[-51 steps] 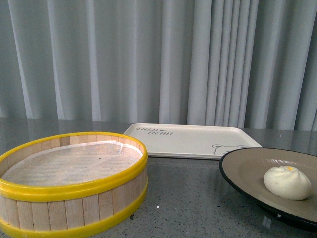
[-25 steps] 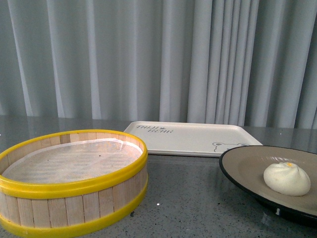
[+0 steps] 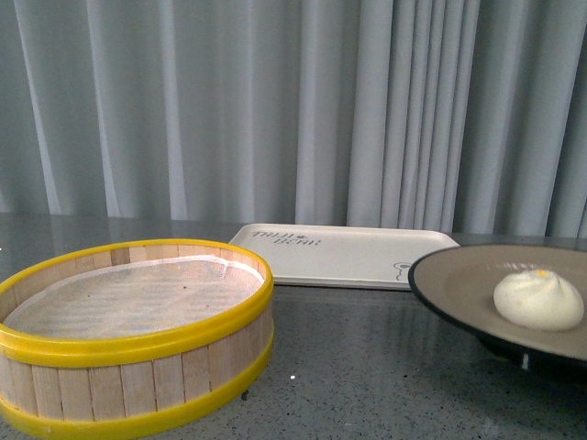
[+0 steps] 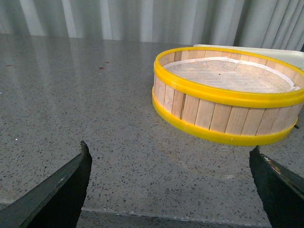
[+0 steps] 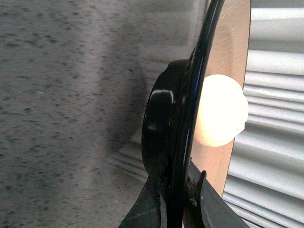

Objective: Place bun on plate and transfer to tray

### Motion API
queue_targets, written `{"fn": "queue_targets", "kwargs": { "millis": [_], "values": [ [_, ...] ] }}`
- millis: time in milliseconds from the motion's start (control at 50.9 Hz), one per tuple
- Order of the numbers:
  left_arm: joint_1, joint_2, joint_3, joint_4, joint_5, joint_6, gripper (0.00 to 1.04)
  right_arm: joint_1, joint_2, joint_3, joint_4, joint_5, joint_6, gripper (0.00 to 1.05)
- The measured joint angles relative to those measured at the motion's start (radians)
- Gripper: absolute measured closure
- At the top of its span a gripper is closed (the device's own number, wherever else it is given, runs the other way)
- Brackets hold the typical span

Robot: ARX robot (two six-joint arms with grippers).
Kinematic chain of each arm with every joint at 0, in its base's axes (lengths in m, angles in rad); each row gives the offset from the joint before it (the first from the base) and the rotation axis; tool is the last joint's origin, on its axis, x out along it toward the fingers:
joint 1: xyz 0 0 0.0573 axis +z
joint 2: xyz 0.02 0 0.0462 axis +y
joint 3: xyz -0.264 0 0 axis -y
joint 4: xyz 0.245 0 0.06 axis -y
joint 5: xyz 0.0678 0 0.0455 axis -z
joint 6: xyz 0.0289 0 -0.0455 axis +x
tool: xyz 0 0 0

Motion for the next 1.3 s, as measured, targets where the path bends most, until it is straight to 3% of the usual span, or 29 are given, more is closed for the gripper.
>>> {"fn": "queue_targets", "kwargs": {
  "millis": [177, 471, 1296],
  "values": [
    [0.0, 0.0, 0.0, 0.0, 0.0, 0.0, 0.07, -0.018, 0.043, 0.106, 0.115, 0.018, 0.053, 1.02],
    [0.0, 0.0, 0.0, 0.0, 0.0, 0.0, 0.07, -0.064, 0.3, 0.342, 0.222, -0.078, 0.158, 1.02],
    [0.0, 0.0, 0.0, 0.0, 0.0, 0.0, 0.07, -0.042, 0.847, 0.865, 0.028, -0.104, 0.097, 1.02]
  ]
}}
